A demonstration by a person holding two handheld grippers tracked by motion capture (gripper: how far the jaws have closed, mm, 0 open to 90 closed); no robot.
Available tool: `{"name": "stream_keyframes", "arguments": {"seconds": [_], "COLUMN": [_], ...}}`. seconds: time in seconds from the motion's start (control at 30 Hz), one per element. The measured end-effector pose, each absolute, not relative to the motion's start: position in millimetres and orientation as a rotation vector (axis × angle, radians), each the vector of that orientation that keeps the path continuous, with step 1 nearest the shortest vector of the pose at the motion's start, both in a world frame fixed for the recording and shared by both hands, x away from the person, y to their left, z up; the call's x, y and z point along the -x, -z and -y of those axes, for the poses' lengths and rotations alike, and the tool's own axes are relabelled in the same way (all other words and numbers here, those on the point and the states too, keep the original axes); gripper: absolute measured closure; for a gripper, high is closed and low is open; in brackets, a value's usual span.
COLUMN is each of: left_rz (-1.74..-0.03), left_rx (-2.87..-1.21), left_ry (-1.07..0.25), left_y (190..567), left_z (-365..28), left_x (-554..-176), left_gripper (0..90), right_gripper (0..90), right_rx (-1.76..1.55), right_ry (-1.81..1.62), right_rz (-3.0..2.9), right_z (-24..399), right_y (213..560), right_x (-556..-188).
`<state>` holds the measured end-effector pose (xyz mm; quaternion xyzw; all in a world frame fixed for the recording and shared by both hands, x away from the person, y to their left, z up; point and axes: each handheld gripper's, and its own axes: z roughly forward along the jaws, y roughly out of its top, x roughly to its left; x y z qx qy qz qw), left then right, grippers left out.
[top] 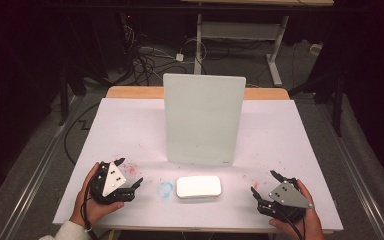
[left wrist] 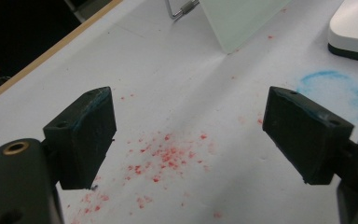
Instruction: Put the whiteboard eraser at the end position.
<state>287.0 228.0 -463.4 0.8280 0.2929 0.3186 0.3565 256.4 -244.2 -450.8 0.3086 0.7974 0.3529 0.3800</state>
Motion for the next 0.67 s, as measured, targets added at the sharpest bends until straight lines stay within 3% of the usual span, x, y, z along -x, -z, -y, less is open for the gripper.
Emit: {"name": "stream_keyframes", "arguments": {"seconds": [0.67], "left_rz": [-0.796], "left_rx": [-2.122], "left_ry": [-0.809], "left_y": [464.5], "left_z": [-229.4], "left_x": [-290.7], "left_gripper": [16.6], "right_gripper": [24.5], "right_rx": [-0.792], "right_ry": [-0.897], "right_rz": [-2.043], "right_z": [243.4], "right_y": [453.0], "right_x": [-257.4]}}
